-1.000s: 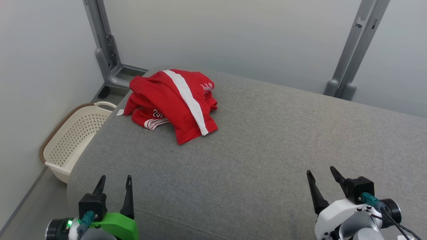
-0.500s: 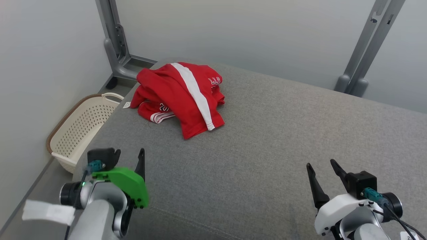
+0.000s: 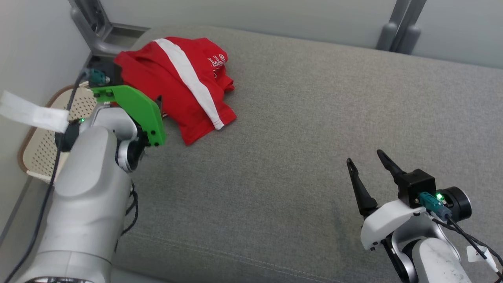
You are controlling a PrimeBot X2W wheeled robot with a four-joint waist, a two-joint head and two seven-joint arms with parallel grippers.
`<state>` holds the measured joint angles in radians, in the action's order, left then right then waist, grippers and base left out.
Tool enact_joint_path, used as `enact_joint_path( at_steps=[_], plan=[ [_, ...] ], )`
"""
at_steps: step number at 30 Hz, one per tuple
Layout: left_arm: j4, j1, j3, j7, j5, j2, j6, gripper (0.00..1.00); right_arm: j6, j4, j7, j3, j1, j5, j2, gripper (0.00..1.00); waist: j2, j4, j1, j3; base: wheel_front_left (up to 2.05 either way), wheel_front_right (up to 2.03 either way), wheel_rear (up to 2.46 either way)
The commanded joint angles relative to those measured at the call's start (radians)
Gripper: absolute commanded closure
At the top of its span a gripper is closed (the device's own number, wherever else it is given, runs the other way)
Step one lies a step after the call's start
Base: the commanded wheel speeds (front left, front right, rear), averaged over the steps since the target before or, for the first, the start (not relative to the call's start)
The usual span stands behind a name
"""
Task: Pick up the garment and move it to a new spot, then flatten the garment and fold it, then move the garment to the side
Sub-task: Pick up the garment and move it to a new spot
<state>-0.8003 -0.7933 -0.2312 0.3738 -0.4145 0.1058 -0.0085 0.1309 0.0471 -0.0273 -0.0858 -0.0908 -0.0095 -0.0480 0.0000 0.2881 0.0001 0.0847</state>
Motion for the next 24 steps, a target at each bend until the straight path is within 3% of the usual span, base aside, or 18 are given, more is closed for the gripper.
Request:
enact_joint_path(
  at_steps=[1, 9, 21, 22, 23, 24],
  plan=[
    [-0.013, -0.054, 0.001, 0.021, -0.002, 0.012, -0.002, 0.00, 0.000, -0.022, -0.012, -0.001, -0.021, -0.015, -0.004, 0.00, 0.0000, -0.104, -0.0001, 0.149, 0.00, 0.00, 0.00],
    [-0.094, -0.224, -0.004, 0.109, 0.010, 0.063, 0.007, 0.00, 0.000, -0.122, -0.056, 0.004, -0.037, -0.047, -0.004, 0.00, 0.0000, -0.180, -0.0001, 0.300, 0.00, 0.00, 0.00],
    [-0.176, -0.325, 0.000, 0.186, 0.006, 0.112, 0.048, 0.00, 0.000, -0.155, -0.059, -0.013, -0.042, -0.033, -0.003, 0.00, 0.0000, -0.222, -0.0001, 0.377, 0.00, 0.00, 0.00],
    [-0.181, -0.323, -0.001, 0.185, 0.005, 0.112, 0.050, 0.63, 0.000, -0.152, -0.058, -0.015, -0.041, -0.031, -0.003, 0.00, 0.0000, -0.222, -0.0001, 0.376, 0.00, 0.00, 0.00],
    [-0.184, -0.321, 0.001, 0.181, 0.001, 0.114, 0.047, 1.00, 0.000, -0.149, -0.057, -0.016, -0.041, -0.030, -0.003, 0.00, 0.0000, -0.222, -0.0001, 0.376, 0.00, 0.00, 0.00],
    [-0.186, -0.320, -0.001, 0.175, 0.002, 0.117, 0.044, 1.00, 0.000, -0.146, -0.056, -0.016, -0.042, -0.028, -0.003, 0.00, 0.0000, -0.221, -0.0001, 0.375, 0.00, 0.00, 0.00]
  ],
)
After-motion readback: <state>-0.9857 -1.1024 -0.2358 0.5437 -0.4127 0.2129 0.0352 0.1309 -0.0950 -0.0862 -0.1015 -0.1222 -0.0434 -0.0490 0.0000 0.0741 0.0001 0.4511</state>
